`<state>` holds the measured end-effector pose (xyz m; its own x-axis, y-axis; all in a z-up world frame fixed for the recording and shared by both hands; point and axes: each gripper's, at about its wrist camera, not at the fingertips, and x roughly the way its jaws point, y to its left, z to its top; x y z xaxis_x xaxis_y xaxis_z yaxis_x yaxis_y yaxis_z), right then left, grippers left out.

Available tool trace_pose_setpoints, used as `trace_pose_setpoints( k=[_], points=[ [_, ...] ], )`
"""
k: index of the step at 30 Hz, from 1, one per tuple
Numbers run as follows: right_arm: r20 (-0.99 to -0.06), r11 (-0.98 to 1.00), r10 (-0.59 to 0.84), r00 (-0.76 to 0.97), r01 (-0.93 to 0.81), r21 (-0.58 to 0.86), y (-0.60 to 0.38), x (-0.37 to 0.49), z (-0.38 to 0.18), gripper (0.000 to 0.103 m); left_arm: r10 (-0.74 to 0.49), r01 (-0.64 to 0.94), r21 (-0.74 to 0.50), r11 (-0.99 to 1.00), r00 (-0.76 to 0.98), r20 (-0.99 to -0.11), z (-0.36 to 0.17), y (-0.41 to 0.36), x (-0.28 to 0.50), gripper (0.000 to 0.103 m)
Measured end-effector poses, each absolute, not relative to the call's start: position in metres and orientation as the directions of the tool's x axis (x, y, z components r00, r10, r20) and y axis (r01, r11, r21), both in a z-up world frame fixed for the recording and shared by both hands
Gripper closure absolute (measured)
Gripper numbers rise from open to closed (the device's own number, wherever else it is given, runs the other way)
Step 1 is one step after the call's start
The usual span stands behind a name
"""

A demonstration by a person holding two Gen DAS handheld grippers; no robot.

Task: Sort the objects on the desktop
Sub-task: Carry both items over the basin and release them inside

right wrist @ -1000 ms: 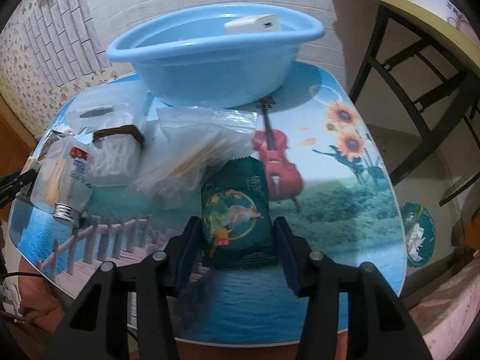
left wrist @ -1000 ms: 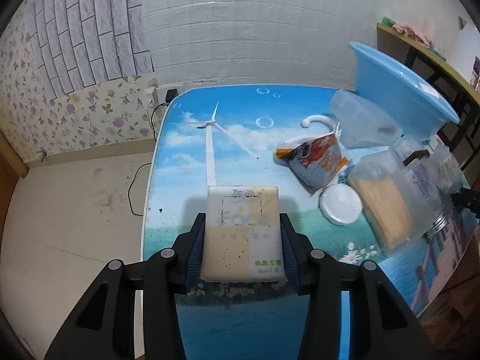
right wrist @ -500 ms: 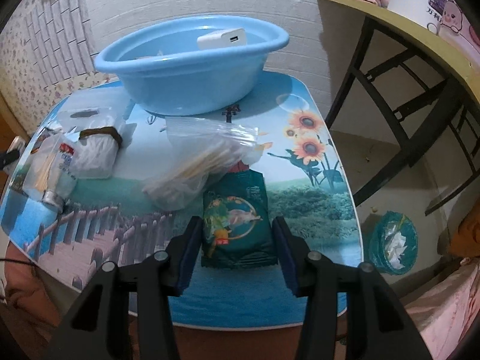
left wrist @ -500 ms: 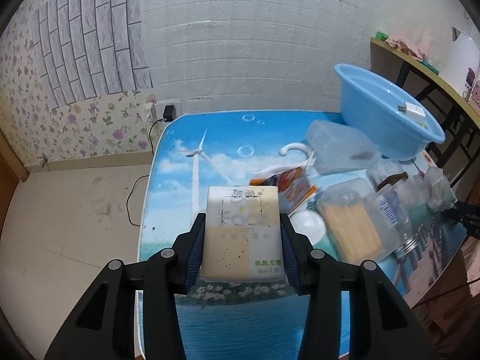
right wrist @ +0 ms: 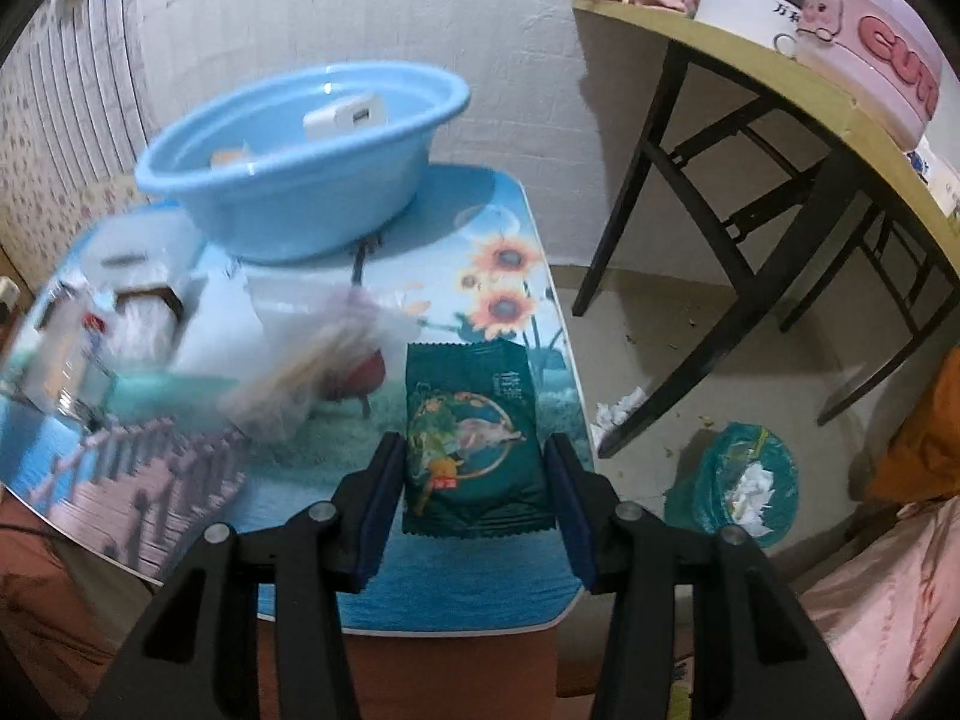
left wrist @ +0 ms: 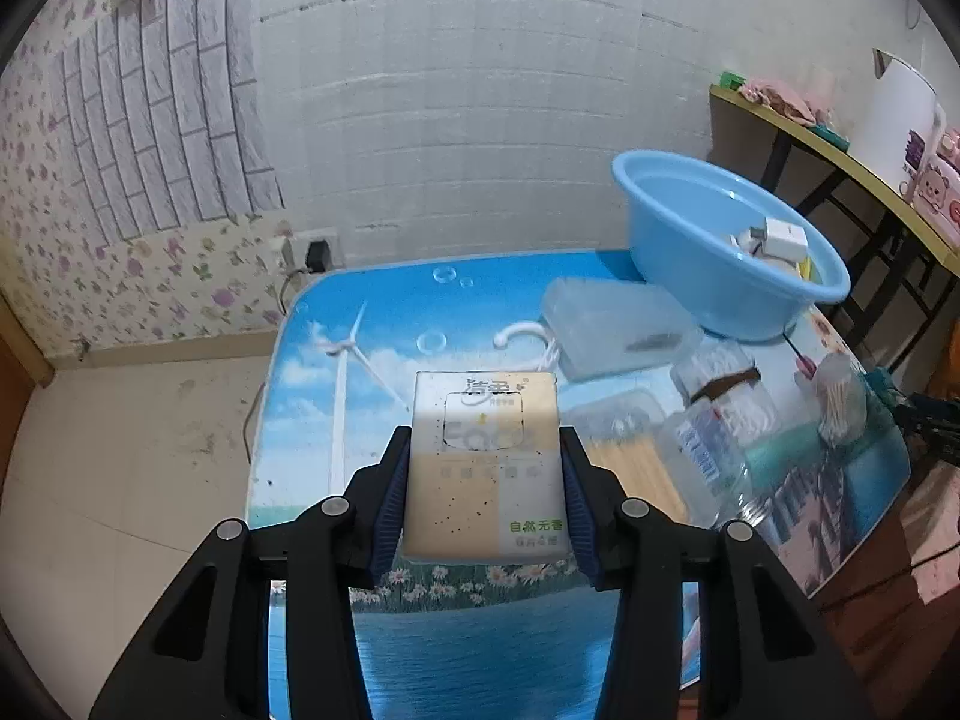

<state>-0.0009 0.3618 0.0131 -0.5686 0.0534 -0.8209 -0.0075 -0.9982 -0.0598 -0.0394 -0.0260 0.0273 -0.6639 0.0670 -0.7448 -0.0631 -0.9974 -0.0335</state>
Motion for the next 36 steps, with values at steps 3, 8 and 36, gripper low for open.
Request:
trace_pose_setpoints(
  k=[3,8,36],
  points=[
    [-0.799,-0.999,0.024,-0.600,0.007,-0.035,0.360,0.000,0.029,0.056,0.074,-0.076,-0.031,-0.997,-0.680,-0.730,0.041,-0.017,-0.040,0.058],
    [-0.763,-0.999,-0.030,-0.646,0.050,-0.003,0.355,-0.006,0.052,0.056,0.092,-0.096,-0.034,-0.995,-0.702,-0.706,0.062,-0.003,-0.045,0.058],
    [-0.703,-0.959,-0.249,-0.666,0.273,0.082,0.301,-0.098,0.074,0.056,0.286,-0.365,-0.049,-0.930,-0.633,-0.719,0.072,0.133,-0.160,0.058]
  ],
)
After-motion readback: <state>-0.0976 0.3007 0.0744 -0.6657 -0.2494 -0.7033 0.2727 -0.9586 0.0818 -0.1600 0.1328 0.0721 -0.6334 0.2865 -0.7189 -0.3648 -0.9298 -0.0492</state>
